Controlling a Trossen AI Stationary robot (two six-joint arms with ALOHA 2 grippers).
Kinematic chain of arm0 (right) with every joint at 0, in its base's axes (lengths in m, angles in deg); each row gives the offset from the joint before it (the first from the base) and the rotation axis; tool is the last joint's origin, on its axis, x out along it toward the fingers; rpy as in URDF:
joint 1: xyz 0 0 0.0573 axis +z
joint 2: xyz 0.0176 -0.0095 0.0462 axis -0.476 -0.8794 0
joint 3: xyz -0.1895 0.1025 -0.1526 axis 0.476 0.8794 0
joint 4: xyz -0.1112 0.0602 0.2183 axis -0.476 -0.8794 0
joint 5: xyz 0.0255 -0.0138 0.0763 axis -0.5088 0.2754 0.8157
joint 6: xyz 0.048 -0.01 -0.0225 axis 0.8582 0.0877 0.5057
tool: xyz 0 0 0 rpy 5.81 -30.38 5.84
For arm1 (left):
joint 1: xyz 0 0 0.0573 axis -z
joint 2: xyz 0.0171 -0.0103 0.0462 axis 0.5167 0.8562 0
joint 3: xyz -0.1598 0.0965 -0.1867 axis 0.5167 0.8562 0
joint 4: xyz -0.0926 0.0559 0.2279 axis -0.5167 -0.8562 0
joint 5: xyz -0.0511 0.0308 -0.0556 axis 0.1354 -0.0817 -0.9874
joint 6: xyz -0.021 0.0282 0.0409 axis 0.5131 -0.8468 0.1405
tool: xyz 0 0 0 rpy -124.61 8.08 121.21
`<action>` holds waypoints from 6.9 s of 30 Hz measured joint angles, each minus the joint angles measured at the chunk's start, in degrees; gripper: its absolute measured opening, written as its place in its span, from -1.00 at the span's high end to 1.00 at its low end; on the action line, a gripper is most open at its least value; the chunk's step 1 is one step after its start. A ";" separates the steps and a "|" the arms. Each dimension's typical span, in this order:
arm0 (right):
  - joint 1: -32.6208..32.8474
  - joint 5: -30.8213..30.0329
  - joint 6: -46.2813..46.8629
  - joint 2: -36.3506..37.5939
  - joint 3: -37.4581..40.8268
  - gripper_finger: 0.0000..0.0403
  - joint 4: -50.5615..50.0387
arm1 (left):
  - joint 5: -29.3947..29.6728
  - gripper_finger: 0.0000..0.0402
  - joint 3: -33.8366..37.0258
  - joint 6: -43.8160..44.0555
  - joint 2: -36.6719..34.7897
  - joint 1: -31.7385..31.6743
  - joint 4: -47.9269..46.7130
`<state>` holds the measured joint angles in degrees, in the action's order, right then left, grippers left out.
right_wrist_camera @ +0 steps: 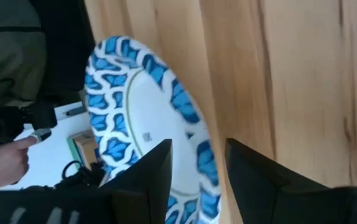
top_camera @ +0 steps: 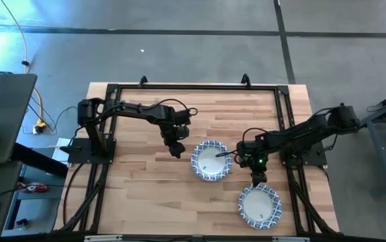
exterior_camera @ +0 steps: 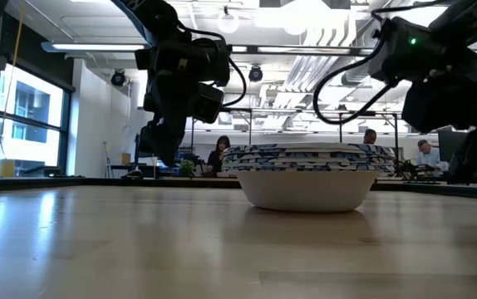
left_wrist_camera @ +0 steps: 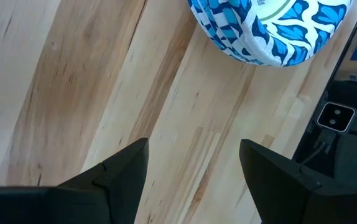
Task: Nest bowls inside each other
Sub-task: Stack the white patterned bowl on top of the other white patterned bowls
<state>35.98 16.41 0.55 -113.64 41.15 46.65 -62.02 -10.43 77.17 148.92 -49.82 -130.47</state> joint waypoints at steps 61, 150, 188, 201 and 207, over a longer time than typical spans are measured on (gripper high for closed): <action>0.00 1.75 -1.23 -2.73 0.00 0.55 2.72 | 0.83 -0.20 0.00 -0.41 0.00 0.74 0.03; -6.85 15.74 -0.45 -2.58 -14.17 1.00 -3.76 | 3.40 -0.20 0.64 -16.30 0.00 -6.53 -10.14; -40.73 21.66 -20.52 -2.78 -24.92 1.00 -13.59 | 3.37 -0.20 6.03 -20.07 0.00 -13.00 -9.74; -36.24 21.23 -17.44 -14.86 -24.87 1.00 -7.37 | 3.36 -0.20 6.01 -22.67 0.00 -13.65 -9.83; -35.23 22.28 -13.67 -18.13 -24.87 1.00 -0.42 | 3.31 -0.20 6.01 -23.36 0.00 -14.84 -9.84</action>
<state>0.74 38.69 -13.12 -131.77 16.27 46.23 -58.71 -4.42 53.80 148.92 -64.66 -140.30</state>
